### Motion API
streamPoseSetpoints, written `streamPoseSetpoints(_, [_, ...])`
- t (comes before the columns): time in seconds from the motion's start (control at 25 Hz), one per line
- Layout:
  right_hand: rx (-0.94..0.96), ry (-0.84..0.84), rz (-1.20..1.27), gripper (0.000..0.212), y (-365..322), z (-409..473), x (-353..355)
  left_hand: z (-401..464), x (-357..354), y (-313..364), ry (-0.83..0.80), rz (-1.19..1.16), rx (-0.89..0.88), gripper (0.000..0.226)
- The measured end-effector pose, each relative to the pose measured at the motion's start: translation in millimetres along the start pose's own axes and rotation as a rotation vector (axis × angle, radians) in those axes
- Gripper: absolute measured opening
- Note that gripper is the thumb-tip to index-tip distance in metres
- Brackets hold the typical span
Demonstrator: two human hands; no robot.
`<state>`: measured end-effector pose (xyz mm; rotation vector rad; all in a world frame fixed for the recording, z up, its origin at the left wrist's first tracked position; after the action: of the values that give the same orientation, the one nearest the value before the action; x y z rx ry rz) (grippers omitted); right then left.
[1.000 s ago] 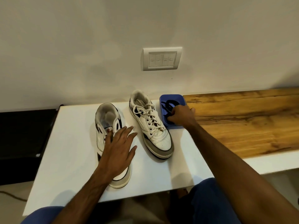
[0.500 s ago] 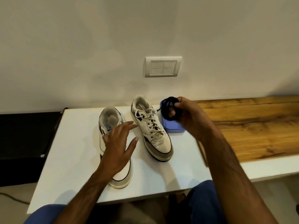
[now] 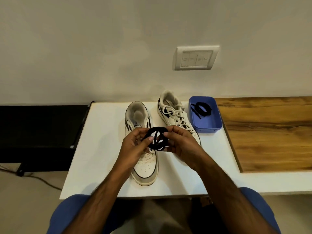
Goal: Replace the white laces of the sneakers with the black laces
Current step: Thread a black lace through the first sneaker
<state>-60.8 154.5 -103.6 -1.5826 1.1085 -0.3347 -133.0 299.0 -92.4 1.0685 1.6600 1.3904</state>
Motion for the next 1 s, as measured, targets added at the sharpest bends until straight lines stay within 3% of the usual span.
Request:
streamPoseSetpoints(0.28, [0.018,0.017,0.137,0.012,0,11,7,12,1,-7,-0.004,-0.060,0.012,0.034])
streamPoseSetpoints(0.48, [0.043,-0.020,0.281,0.018,-3,13,7,14,-3,-5,-0.047,0.147,-0.073,0.047])
streamPoseSetpoints(0.68, [0.174,0.101,0.378,0.018,-26,7,28,18,18,1,0.064,0.096,-0.099,0.027])
streamPoseSetpoints(0.8, [0.223,0.251,0.048,0.020,-33,2,52,18,24,4,0.103,0.035,-0.068,0.025])
streamPoseSetpoints(0.92, [0.291,0.372,-0.608,0.015,-42,1,58,18,28,6,0.109,-0.005,-0.078,0.025])
streamPoseSetpoints(1.0, [0.373,0.388,-0.971,0.035,-44,0,45,18,25,7,0.086,-0.007,-0.097,0.027])
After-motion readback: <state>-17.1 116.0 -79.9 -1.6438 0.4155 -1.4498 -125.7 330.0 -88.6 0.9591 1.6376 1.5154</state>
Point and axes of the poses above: each hand's wrist, its own z-axis towards the middle knuckle, its own x-axis out of the back of the hand, y = z × x, the point moved 9 cm from there along z, towards the middle knuckle, and after that the axes turned 1 degree about -y, right-handed, at the moved point
